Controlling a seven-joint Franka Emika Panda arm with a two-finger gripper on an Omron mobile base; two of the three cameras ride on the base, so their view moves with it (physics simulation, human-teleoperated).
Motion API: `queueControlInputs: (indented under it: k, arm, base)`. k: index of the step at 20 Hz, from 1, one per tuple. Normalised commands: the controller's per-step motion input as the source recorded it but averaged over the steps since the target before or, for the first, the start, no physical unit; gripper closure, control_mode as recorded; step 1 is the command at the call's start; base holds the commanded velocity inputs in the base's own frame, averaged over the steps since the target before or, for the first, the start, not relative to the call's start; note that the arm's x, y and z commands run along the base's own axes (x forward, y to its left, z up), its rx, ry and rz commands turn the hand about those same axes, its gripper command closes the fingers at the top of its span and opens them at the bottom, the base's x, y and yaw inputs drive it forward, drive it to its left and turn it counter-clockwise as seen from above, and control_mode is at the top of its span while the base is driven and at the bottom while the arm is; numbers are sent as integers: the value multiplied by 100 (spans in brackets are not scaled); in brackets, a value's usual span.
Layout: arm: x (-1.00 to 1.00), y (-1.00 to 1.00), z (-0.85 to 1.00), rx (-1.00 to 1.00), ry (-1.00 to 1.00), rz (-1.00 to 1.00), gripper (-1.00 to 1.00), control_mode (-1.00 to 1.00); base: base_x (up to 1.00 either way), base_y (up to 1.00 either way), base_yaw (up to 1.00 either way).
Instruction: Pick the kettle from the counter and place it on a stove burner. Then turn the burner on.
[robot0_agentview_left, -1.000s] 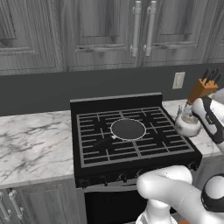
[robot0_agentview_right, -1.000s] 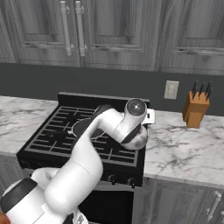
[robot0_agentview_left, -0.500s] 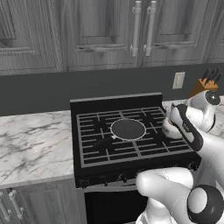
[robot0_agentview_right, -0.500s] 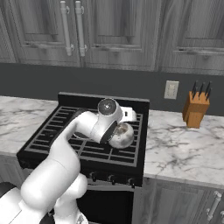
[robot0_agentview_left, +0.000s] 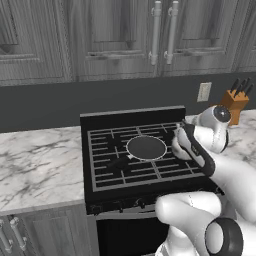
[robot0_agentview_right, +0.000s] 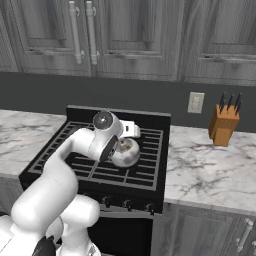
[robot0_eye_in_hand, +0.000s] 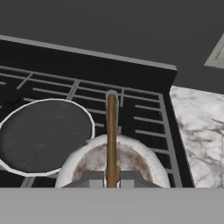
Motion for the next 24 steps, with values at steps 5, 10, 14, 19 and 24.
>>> queueControlInputs:
  k: [5,10,14,19,24]
  arm:
    - [1,0,0,0,0,0,100,-100]
    - [11,0,0,6,1,0,100,-100]
    - [4,0,0,17,1,0,100,-100]
    - [0,0,0,6,1,0,100,-100]
    - [6,0,-1,0,0,0,100,-100]
  base:
    - [0,0,0]
    - [0,0,0]
    - [0,0,0]
    - [0,0,0]
    - [0,0,0]
